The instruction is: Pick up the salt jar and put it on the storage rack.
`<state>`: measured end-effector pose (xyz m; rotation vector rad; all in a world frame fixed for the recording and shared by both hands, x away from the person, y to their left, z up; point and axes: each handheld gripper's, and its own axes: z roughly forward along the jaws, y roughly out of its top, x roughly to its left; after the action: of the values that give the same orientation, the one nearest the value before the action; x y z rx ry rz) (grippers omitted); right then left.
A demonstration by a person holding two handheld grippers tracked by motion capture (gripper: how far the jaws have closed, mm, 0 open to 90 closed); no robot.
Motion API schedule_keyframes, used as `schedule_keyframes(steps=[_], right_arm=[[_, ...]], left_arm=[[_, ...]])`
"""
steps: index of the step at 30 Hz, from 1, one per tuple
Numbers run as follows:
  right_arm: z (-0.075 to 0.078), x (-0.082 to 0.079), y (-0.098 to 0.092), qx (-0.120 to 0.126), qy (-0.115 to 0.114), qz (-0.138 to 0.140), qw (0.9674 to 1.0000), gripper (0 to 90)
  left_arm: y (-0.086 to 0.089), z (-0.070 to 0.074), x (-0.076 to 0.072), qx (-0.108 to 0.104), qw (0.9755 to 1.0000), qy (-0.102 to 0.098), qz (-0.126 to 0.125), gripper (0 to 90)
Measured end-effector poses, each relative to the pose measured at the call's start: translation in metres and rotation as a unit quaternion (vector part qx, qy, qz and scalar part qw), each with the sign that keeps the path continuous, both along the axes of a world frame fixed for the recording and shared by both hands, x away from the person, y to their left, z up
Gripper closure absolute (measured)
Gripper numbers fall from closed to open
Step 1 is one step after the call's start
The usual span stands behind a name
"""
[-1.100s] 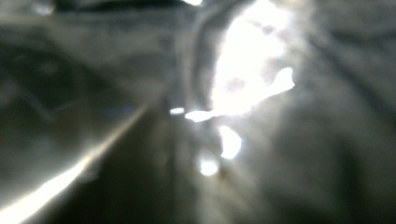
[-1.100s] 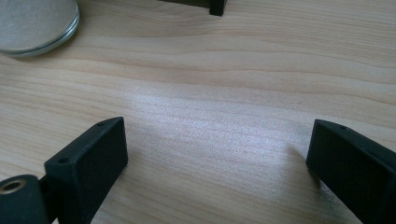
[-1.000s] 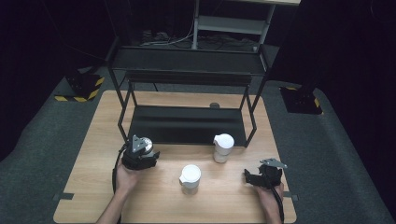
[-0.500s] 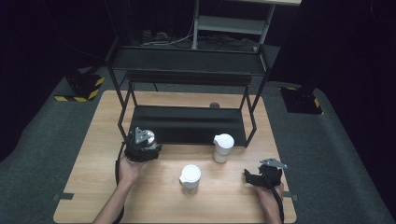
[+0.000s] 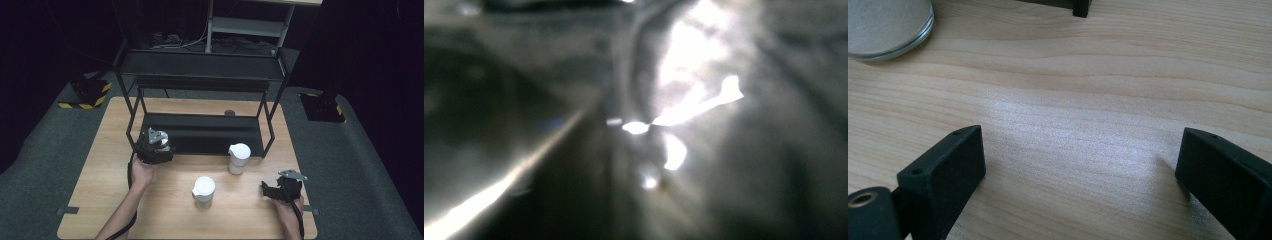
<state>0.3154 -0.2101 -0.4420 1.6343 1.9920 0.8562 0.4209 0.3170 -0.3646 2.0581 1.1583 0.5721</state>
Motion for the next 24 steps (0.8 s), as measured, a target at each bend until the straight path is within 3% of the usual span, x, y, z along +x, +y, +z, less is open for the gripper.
schedule_keyframes(steps=[8, 14, 24], right_arm=[[0.0, 0.0, 0.0, 0.0, 0.0, 0.0, 1.0, 5.6], [0.0, 0.0, 0.0, 0.0, 0.0, 0.0, 1.0, 5.6], [0.0, 0.0, 0.0, 0.0, 0.0, 0.0, 1.0, 5.8]], left_arm=[[-0.005, -0.001, 0.011, 0.003, 1.0, 0.006, 0.001, 31.1], [-0.004, -0.005, 0.022, -0.019, 0.9995, 0.018, 0.015, 31.1], [-0.011, -0.006, 0.038, -0.009, 0.9994, 0.019, 0.026, 31.1]])
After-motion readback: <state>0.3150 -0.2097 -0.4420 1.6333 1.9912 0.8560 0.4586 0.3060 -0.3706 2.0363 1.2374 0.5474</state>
